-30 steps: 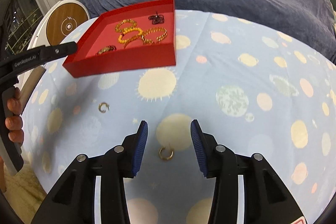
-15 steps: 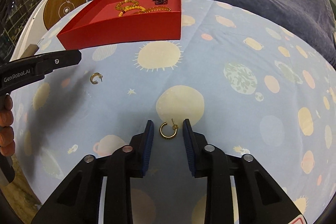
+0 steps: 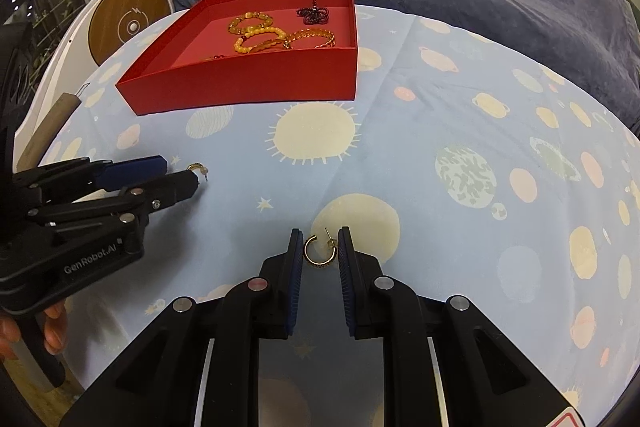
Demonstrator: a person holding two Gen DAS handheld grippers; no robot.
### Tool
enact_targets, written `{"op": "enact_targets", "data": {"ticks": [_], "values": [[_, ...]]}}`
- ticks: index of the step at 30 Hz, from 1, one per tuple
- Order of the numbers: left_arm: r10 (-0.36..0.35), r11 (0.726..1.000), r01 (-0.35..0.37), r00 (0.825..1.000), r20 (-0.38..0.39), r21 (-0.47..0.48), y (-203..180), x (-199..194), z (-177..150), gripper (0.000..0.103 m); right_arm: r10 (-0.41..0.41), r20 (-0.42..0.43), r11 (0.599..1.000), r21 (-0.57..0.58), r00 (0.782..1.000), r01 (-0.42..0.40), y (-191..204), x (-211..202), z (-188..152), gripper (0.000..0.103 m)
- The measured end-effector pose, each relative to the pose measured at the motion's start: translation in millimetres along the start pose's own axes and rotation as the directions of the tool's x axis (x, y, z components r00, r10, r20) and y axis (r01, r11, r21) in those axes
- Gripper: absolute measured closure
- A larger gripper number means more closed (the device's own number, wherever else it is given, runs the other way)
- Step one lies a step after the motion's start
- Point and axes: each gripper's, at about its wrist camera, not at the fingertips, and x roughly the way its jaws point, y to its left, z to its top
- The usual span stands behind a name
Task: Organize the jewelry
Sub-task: 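Grasp one gold hoop earring with the left tool while the right tool grasps the other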
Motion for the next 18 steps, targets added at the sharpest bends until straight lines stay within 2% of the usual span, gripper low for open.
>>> {"op": "enact_targets", "data": {"ticks": [7, 13, 18], "values": [[0.015, 1.0, -0.015, 1.0, -0.006, -0.002, -1.3, 6.6, 0.4, 0.073, 0.011, 0.002, 1.0, 0.006, 1.0, -0.011, 1.1, 0.7, 2.5, 0.087], [0.02, 1.0, -0.02, 1.0, -0.003, 0.005, -1.7, 8.0, -0.3, 0.088, 0.014, 0.001, 1.0, 0.006, 1.0, -0.014, 2.1, 0.2, 2.3, 0.087], [0.01, 1.0, -0.01, 1.0, 0.0, 0.012, -2.2, 7.1, -1.8, 0.088, 0.018, 0.0, 1.0, 0.007, 1.0, -0.018, 3.5, 1.5, 2.5, 0.087]]}}
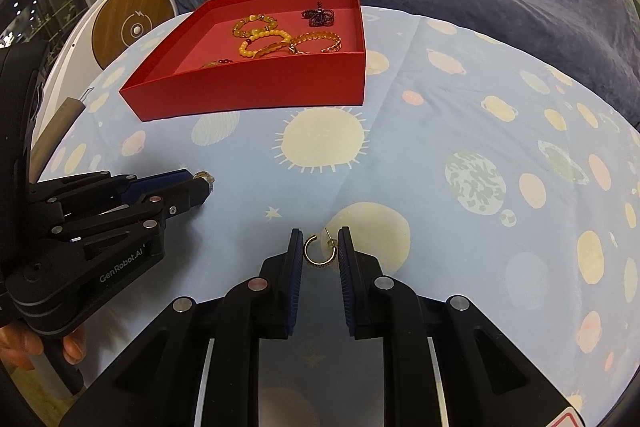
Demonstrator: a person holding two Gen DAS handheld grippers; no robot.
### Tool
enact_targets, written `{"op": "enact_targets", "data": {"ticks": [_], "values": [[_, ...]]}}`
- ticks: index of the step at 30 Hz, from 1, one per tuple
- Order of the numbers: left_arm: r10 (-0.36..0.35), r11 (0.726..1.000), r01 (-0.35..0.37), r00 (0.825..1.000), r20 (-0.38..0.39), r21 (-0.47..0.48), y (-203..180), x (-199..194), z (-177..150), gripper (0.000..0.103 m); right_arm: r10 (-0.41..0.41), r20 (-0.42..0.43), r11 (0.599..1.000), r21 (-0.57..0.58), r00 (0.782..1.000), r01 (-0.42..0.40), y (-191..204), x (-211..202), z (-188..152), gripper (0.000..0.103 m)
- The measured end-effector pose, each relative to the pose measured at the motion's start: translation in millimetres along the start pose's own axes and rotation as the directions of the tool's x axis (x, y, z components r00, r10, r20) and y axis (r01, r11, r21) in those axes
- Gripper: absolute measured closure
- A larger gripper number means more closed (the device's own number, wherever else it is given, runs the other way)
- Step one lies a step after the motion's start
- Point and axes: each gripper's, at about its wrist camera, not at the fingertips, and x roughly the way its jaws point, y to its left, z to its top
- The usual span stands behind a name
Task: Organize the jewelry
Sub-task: 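Grasp one gold hoop earring with the left tool while the right tool grasps the other, then lift both earrings and carry them over the red box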
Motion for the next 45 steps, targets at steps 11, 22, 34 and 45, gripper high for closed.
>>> {"op": "enact_targets", "data": {"ticks": [11, 22, 34, 45], "values": [[-0.023, 0.999, 0.023, 1.0, -0.01, -0.024, 10, -4, -1, 0.088, 0.009, -0.003, 1.0, 0.002, 1.0, -0.009, 0, 2, 1, 0.087], [-0.03, 0.999, 0.029, 0.999, -0.012, -0.045, 21, -9, -2, 0.088, 0.015, -0.011, 1.0, -0.002, 1.0, -0.015, 4, 4, 0, 0.087], [-0.037, 0.998, 0.038, 0.999, 0.012, -0.053, 21, -20, 6, 0.088, 0.016, -0.009, 1.0, 0.001, 1.0, -0.016, 4, 5, 0, 0.087], [-0.045, 0.997, 0.047, 0.999, 0.031, -0.068, 20, -27, 16, 0.088, 0.021, -0.01, 1.0, 0.004, 1.0, -0.021, 2, 8, 1, 0.087]]}}
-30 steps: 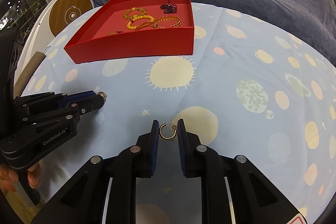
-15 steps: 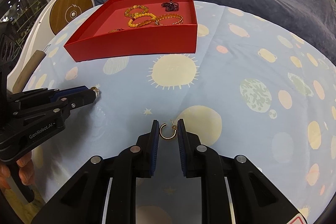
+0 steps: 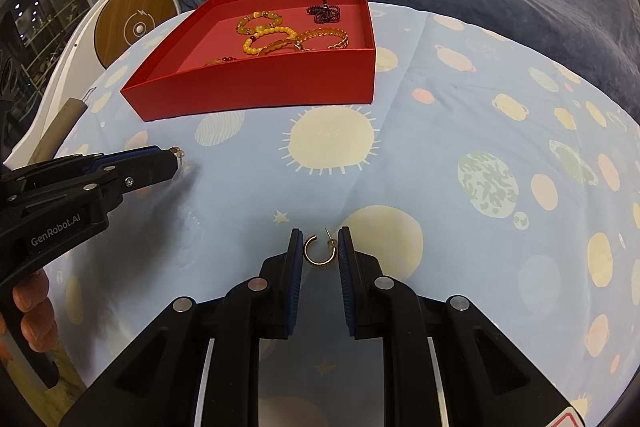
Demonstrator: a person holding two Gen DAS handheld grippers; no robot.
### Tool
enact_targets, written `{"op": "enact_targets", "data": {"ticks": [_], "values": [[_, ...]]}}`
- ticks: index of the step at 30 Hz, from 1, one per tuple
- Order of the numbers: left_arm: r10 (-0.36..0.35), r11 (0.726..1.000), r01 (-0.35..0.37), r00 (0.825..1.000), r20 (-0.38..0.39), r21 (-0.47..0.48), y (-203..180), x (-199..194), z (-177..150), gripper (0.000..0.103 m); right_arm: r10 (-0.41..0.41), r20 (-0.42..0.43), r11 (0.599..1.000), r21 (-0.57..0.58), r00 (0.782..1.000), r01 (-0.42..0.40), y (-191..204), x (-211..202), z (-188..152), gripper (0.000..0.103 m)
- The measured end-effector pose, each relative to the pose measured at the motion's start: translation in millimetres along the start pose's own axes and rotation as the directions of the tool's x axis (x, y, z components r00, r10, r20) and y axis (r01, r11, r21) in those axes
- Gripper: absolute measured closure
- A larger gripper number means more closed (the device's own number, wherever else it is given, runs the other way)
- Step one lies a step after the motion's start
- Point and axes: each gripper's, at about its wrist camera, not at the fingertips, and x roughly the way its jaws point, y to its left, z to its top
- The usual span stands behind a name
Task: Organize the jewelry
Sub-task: 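Lift both earrings and carry them over the red box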
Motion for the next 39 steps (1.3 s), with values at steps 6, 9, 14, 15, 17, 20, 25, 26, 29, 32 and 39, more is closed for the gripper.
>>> {"op": "enact_targets", "data": {"ticks": [6, 9, 14, 15, 17, 20, 25, 26, 29, 32, 39], "values": [[-0.008, 1.0, 0.009, 1.0, 0.016, -0.009, -1, -5, 6, 0.088, 0.016, -0.006, 1.0, 0.018, 1.0, -0.016, -3, 1, 3, 0.087], [-0.008, 1.0, 0.008, 1.0, 0.019, -0.018, 0, -6, 8, 0.088, 0.015, 0.002, 1.0, 0.016, 1.0, -0.015, -3, -1, 5, 0.087], [-0.009, 1.0, 0.009, 1.0, 0.029, -0.024, 1, -8, 11, 0.088, 0.036, 0.002, 0.999, 0.026, 0.999, -0.036, -3, -5, 9, 0.087], [-0.011, 1.0, 0.012, 0.999, 0.032, -0.024, 1, -9, 12, 0.088, 0.037, 0.005, 0.999, 0.021, 0.999, -0.037, -3, -7, 11, 0.087], [-0.015, 1.0, 0.016, 0.999, 0.038, -0.025, 0, -11, 16, 0.088, 0.019, 0.017, 1.0, -0.004, 1.0, -0.019, 0, -10, 14, 0.087], [-0.021, 0.999, 0.023, 0.998, 0.052, -0.026, -1, -16, 24, 0.088, -0.019, 0.039, 0.999, -0.046, 0.999, 0.021, 4, -15, 23, 0.087], [-0.022, 0.999, 0.026, 0.995, 0.102, -0.039, 3, -28, 45, 0.088, -0.004, 0.087, 0.998, -0.055, 0.996, 0.009, 3, -29, 54, 0.087], [-0.016, 0.999, 0.021, 0.994, 0.113, -0.04, 4, -30, 49, 0.088, 0.006, 0.098, 0.998, -0.056, 0.995, 0.0, 4, -33, 62, 0.087], [0.01, 0.999, -0.003, 0.991, 0.134, -0.05, 9, -33, 59, 0.088, 0.01, 0.133, 0.997, -0.076, 0.991, 0.0, 10, -40, 83, 0.087], [0.034, 0.997, -0.024, 0.989, 0.145, -0.071, 19, -32, 70, 0.088, 0.007, 0.149, 0.996, -0.09, 0.989, 0.006, 14, -39, 98, 0.087], [0.115, 0.99, -0.101, 0.983, 0.144, -0.101, 40, -13, 96, 0.088, 0.019, 0.142, 0.996, -0.088, 0.99, -0.007, 17, -21, 131, 0.087]]}}
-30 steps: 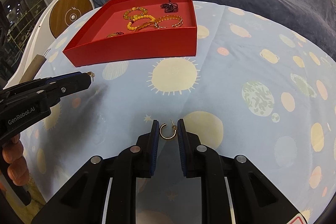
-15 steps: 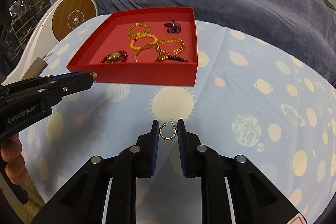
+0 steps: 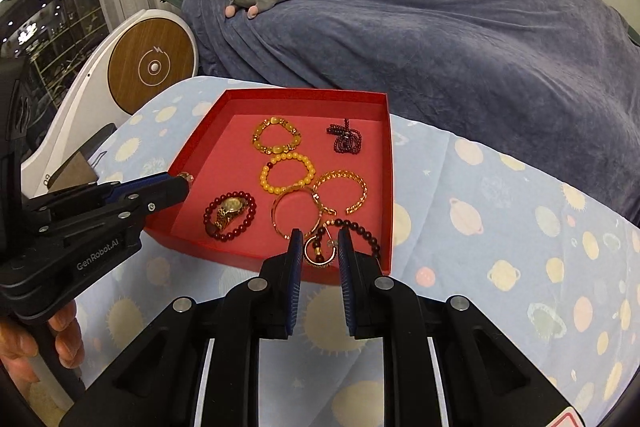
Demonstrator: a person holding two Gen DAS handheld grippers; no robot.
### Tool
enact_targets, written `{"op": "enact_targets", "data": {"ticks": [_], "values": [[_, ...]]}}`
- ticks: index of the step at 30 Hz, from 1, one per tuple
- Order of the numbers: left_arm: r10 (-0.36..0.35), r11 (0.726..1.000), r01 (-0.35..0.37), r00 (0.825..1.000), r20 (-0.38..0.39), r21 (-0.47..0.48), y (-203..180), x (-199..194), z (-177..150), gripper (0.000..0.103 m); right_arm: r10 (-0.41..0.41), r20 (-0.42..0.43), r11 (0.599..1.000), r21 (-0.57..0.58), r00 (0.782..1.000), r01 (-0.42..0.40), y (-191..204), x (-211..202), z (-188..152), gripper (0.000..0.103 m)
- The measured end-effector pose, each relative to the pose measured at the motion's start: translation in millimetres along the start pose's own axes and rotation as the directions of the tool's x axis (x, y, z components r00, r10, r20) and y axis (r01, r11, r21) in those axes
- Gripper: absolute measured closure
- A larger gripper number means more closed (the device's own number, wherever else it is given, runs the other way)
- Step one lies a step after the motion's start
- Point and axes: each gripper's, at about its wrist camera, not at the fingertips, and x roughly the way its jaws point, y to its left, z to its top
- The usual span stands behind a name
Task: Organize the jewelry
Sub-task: 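Lift both earrings and carry them over the red box, then open both tools to drop the earrings into the box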
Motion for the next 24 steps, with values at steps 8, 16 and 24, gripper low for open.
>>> {"op": "enact_targets", "data": {"ticks": [8, 16, 24], "values": [[0.024, 0.999, -0.025, 1.0, -0.015, -0.048, 12, 29, 23, 0.088, 0.03, -0.003, 0.998, 0.055, 1.0, -0.03, -2, 37, 36, 0.087], [0.028, 0.994, -0.031, 0.999, -0.03, -0.106, 20, 53, 37, 0.088, 0.021, -0.031, 0.998, 0.052, 0.999, -0.019, -1, 75, 54, 0.087], [0.033, 0.992, -0.039, 0.998, -0.051, -0.119, 14, 73, 41, 0.088, 0.021, -0.048, 0.998, 0.056, 0.999, -0.019, -6, 99, 61, 0.087]]}}
